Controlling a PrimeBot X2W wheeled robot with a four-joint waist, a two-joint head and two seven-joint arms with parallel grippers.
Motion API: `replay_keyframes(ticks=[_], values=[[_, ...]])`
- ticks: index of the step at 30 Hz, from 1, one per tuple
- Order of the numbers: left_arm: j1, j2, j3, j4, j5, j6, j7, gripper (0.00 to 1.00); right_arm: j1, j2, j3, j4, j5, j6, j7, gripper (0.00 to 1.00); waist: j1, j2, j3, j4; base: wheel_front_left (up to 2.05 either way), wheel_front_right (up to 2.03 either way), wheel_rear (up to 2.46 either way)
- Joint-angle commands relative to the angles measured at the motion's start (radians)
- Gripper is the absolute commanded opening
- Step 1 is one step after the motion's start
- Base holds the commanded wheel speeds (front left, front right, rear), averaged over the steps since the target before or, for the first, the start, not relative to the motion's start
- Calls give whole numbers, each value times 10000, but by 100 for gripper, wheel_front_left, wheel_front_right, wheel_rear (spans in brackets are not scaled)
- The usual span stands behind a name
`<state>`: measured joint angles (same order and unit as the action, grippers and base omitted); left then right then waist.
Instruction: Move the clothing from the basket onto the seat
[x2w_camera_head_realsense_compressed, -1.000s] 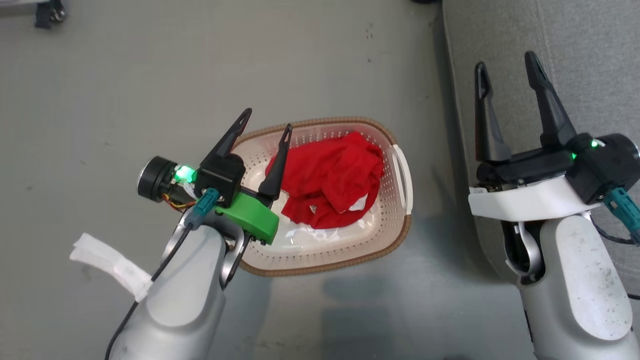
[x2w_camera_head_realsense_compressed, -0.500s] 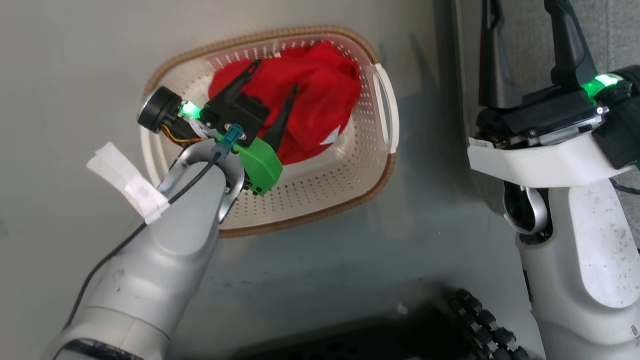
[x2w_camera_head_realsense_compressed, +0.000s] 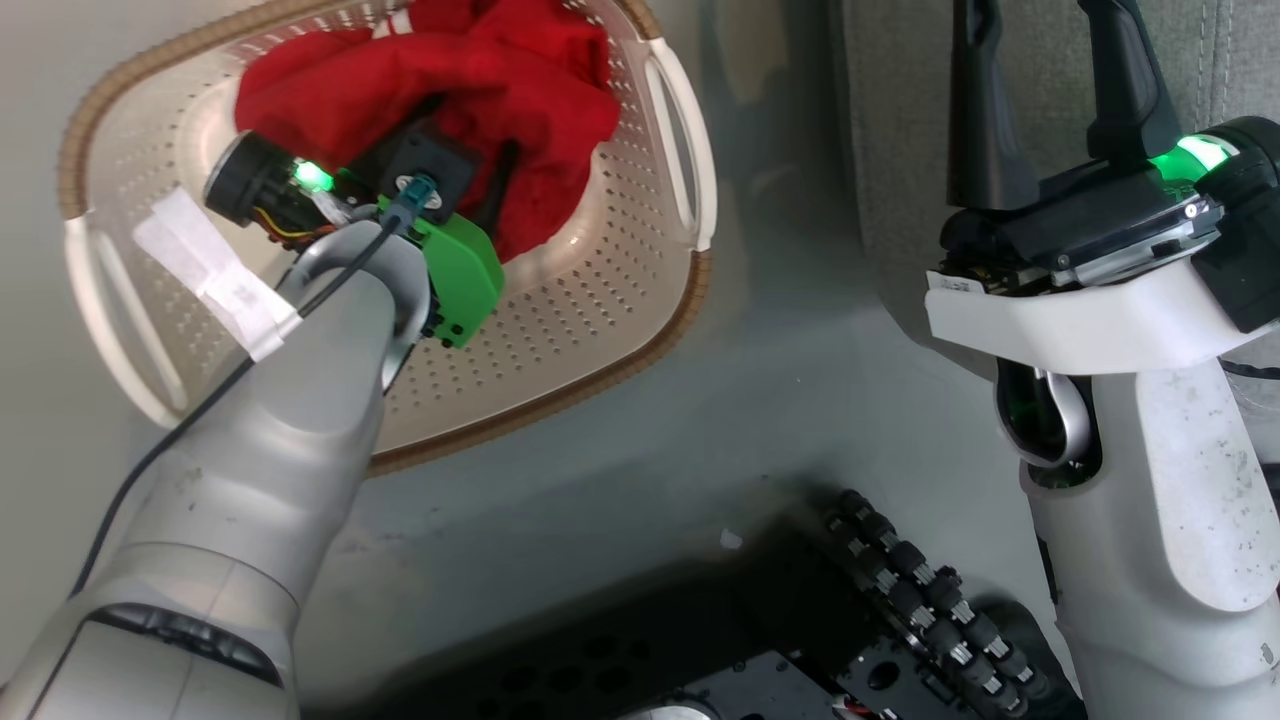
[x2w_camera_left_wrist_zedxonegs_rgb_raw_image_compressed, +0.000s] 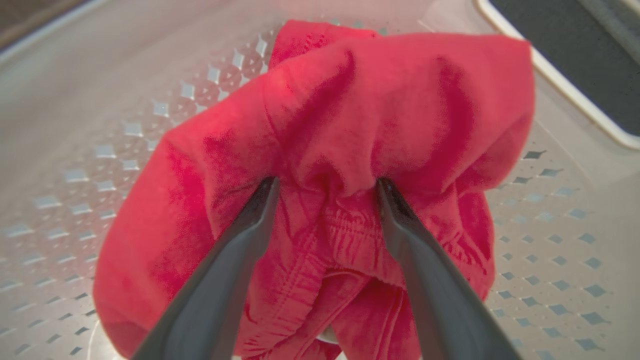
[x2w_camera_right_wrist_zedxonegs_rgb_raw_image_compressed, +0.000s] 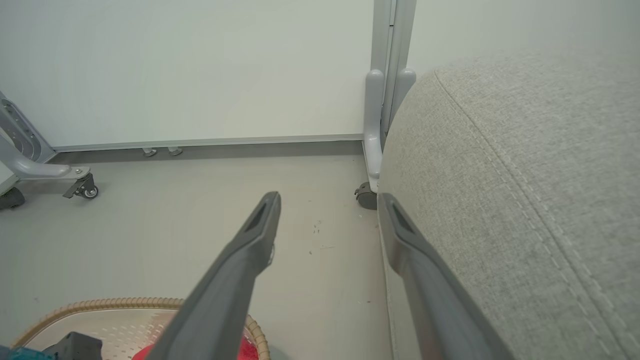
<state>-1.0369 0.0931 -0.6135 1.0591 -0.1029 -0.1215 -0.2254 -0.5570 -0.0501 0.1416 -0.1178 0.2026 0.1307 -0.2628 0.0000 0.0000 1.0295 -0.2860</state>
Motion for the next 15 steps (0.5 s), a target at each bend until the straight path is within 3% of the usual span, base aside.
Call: replay_keyframes(ticks=[1, 15], values=[[-308, 190, 24, 207, 71, 129, 79, 100, -53, -6, 40, -51, 107, 1, -30, 100, 0, 0, 439, -456, 0, 0, 0], [-1135, 435, -12, 1873, -180, 169, 903, 100, 104, -7, 272, 30, 415, 1, -30, 100, 0, 0, 655, -832, 0, 0, 0]])
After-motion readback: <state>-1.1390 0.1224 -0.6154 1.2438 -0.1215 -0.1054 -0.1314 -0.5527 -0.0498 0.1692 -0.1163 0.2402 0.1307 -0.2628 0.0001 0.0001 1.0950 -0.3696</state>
